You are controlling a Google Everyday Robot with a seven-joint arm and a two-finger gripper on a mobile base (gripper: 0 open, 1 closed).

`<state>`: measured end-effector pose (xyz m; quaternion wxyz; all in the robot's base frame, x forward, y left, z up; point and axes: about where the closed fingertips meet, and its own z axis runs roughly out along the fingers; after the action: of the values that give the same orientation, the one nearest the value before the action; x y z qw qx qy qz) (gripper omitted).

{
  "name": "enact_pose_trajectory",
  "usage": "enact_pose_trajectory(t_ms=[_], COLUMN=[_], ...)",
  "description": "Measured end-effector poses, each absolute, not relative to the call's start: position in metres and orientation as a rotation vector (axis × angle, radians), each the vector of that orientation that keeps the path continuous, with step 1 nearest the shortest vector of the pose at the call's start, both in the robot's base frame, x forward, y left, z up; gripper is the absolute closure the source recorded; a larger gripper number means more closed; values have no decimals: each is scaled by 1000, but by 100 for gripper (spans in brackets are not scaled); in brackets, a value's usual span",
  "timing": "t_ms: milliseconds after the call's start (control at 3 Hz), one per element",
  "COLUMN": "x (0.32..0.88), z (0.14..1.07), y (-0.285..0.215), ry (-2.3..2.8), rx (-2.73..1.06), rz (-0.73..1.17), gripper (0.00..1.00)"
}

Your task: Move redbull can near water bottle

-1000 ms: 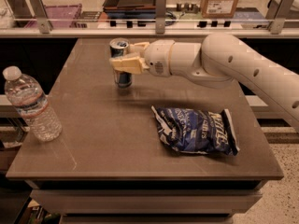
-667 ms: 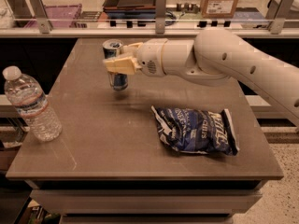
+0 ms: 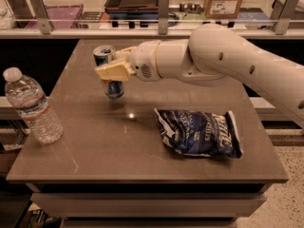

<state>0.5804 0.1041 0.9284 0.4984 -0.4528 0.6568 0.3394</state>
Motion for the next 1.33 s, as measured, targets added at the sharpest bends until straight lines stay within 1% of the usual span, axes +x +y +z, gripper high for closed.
enact_pose_trajectory(t_ms=[1333], x=[511], z=[897], y=[161], ry=[1482], rx=[-1295], rz=[853], gripper=[100])
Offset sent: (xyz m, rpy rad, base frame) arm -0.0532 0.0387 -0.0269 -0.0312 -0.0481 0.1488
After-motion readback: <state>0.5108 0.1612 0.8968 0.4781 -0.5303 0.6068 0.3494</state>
